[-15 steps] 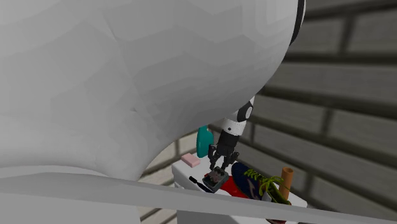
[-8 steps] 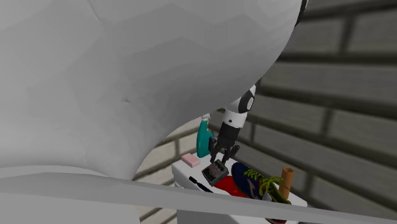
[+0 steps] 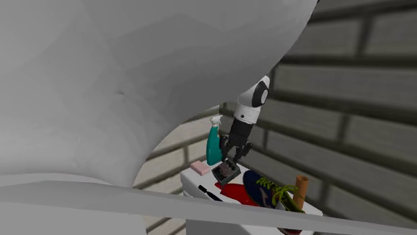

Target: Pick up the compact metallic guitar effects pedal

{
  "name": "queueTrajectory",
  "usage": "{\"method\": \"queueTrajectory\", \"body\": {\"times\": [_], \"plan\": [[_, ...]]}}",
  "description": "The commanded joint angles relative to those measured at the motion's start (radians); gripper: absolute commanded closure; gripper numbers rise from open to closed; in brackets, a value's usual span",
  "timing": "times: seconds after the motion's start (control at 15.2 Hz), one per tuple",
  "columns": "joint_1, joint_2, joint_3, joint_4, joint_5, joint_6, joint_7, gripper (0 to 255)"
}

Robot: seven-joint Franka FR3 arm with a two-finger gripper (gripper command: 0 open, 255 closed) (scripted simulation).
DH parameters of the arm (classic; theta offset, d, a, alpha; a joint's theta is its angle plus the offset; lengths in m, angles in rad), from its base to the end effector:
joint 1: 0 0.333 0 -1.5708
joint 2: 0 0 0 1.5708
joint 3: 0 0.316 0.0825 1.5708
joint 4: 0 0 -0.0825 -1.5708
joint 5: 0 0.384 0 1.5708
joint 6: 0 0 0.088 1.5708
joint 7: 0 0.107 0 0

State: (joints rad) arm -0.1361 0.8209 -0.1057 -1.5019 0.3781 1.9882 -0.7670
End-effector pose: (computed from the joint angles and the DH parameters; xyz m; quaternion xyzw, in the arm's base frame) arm 0.6631 -0.1303 0.1598 -0.9665 -0.1631 0.0838 0.1795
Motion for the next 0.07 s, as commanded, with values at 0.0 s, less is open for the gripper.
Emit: {"method": "queueTrajectory", "body": {"times": [0.0], "plan": [[0.001,-0.007,-0.001,-0.004,-0.001,-0.003,0.001,255]]}}
